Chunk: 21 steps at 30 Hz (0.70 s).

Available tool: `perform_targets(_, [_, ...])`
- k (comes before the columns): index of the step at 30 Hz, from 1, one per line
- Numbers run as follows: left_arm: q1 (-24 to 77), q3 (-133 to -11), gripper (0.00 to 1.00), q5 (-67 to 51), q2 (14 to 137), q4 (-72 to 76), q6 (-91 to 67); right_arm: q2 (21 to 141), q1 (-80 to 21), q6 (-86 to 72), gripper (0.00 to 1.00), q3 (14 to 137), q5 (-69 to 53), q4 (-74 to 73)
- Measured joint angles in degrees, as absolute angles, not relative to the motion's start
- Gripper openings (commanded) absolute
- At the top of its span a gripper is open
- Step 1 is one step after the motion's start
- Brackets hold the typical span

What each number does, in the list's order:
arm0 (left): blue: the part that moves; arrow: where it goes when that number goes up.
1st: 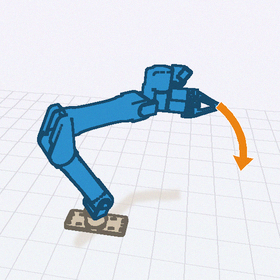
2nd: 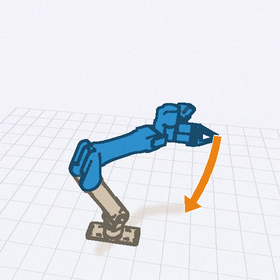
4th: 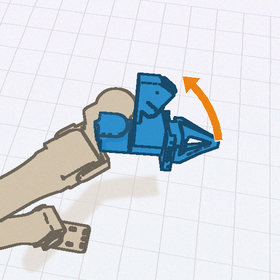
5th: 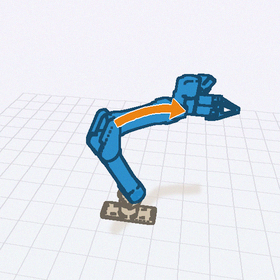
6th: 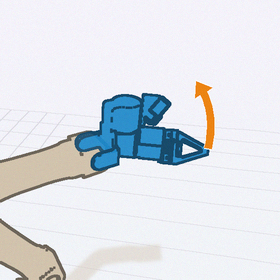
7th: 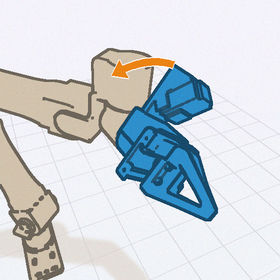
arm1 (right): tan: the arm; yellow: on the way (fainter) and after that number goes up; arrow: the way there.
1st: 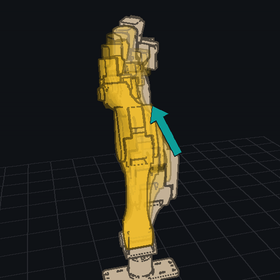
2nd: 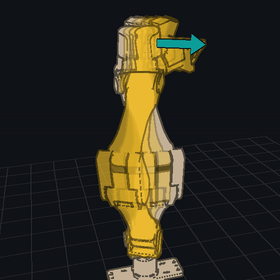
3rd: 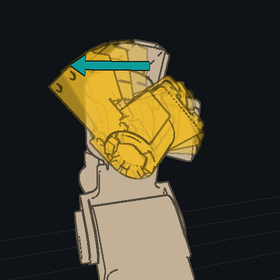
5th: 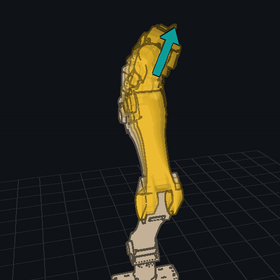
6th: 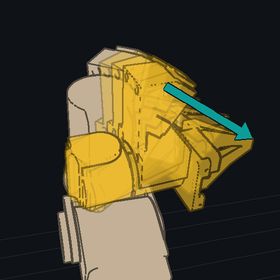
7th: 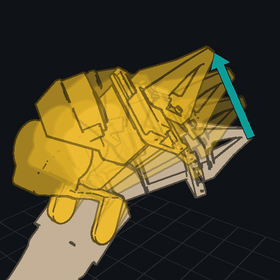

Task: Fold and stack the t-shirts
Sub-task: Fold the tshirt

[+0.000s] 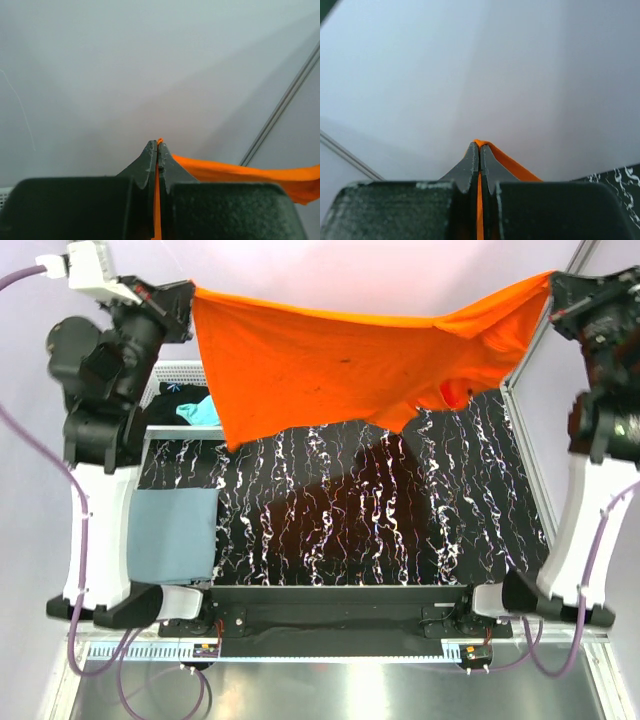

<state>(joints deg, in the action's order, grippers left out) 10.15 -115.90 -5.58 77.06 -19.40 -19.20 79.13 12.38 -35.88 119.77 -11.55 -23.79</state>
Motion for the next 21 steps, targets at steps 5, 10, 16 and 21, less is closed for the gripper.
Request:
perform_targets(5, [10.2, -113.3, 0.0, -5.5, 70.1, -18.9, -20.0, 72.7, 12.4, -35.9, 0.0, 121.4, -11.3, -22.9])
perform_targets(10, [10.2, -115.2, 0.0, -5.2, 69.3, -16.3, -20.9, 74.0, 12.4, -35.8, 0.0, 128.1, -11.1, -21.2])
perform_targets(16, [10.2, -119.8, 0.0, -5.3, 75.0, -15.2, -22.4, 79.5, 12.4, -35.4, 0.0, 133.5, -11.1, -21.6])
perform_targets(21, [10.2, -117.3, 0.0, -5.6, 75.1, -17.3, -23.5, 80.0, 12.4, -35.3, 0.0, 133.3, -11.2, -24.8])
